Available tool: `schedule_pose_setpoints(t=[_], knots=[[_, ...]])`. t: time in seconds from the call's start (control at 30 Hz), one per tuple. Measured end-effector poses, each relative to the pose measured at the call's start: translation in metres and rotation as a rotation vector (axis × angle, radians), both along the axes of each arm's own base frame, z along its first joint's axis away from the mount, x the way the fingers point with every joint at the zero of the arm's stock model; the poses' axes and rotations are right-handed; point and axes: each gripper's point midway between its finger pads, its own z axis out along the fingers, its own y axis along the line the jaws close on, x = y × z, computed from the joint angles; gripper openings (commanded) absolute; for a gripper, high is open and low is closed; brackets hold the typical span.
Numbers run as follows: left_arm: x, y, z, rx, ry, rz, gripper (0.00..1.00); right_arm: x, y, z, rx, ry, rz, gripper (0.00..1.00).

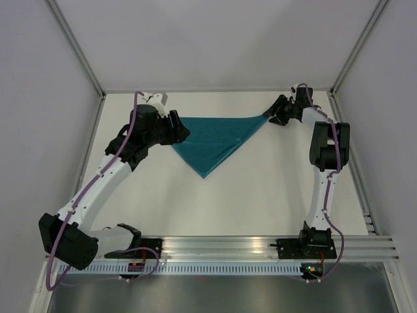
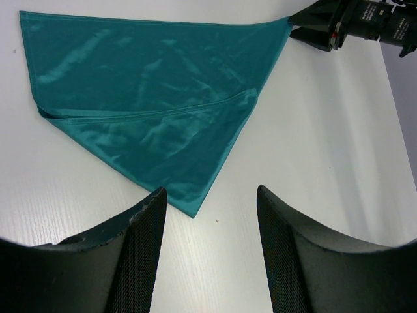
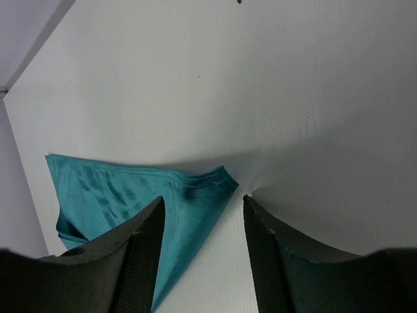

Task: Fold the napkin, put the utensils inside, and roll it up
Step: Fold the napkin

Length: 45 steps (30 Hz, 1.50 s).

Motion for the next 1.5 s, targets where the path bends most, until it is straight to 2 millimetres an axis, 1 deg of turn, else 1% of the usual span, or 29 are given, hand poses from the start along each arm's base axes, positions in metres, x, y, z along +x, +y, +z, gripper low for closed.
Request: schedule_pose_setpoints(t=[0.07,0.17,0.23,0.27,0.37,0.4,0.47,0.5,0.57,0.63,0.7,0.77,0.83,0.9,1.03,1.17,1.23,1.33,1.5], knots=[[0.0,0.0,0.0,0.0,-0.001,0.0,0.63,0.002,0.001,-0.001,0.009,-0.001,-0.004,0.57],[0.0,0.0,0.0,0.0,-0.001,0.0,0.63,0.003,0.005,-0.001,0.018,-0.005,-0.005,0.52],[0.0,0.0,0.0,0.0,-0.001,0.0,0.63,0.003,0.008,-0.002,0.02,-0.003,-0.007,0.46],[0.0,0.0,0.0,0.0,-0.001,0.0,0.63,0.003,0.009,-0.004,0.02,-0.002,-0.005,0.39],[0.0,0.0,0.0,0.0,-0.001,0.0,0.63,0.004,0.013,-0.007,0.023,0.001,-0.003,0.28],[0.0,0.0,0.0,0.0,0.0,0.0,0.63,0.004,0.015,-0.008,0.023,0.002,-0.002,0.21],[0.0,0.0,-0.001,0.001,0.002,0.001,0.63,0.002,0.018,-0.011,0.021,0.006,0.002,0.15],[-0.001,0.0,-0.002,0.002,0.003,0.001,0.63,0.001,0.019,-0.013,0.018,0.007,0.004,0.09],[-0.001,0.0,-0.003,0.003,0.005,0.001,0.63,0.0,0.022,-0.016,0.009,0.001,0.009,0.05],[-0.001,0.001,-0.004,0.004,0.008,0.001,0.63,-0.002,0.022,-0.015,-0.008,-0.018,0.011,0.03],[-0.001,0.001,-0.005,0.005,0.009,0.002,0.63,-0.012,0.022,-0.014,-0.042,-0.03,0.02,0.02],[-0.001,0.002,-0.006,0.007,0.01,0.004,0.63,-0.023,0.026,-0.008,-0.08,-0.051,0.039,0.02],[-0.001,0.002,-0.006,0.009,0.01,0.007,0.63,-0.032,0.033,0.005,-0.12,-0.095,0.071,0.02],[-0.001,0.002,-0.006,0.009,0.009,0.009,0.63,-0.043,0.047,0.023,-0.165,-0.161,0.121,0.02],[0.0,0.005,-0.005,0.008,0.006,0.017,0.63,-0.064,0.082,0.067,-0.257,-0.333,0.242,0.02],[0.001,0.011,0.0,0.002,-0.004,0.049,0.63,-0.092,0.117,0.093,-0.351,-0.475,0.37,0.02],[0.001,0.016,0.004,-0.007,-0.012,0.074,0.63,-0.105,0.132,0.097,-0.396,-0.527,0.43,0.02],[-0.001,0.026,0.012,-0.027,-0.032,0.119,0.63,-0.127,0.155,0.095,-0.465,-0.589,0.532,0.02],[-0.007,0.039,0.034,-0.067,-0.085,0.176,0.63,-0.162,0.19,0.076,-0.559,-0.65,0.704,0.02]])
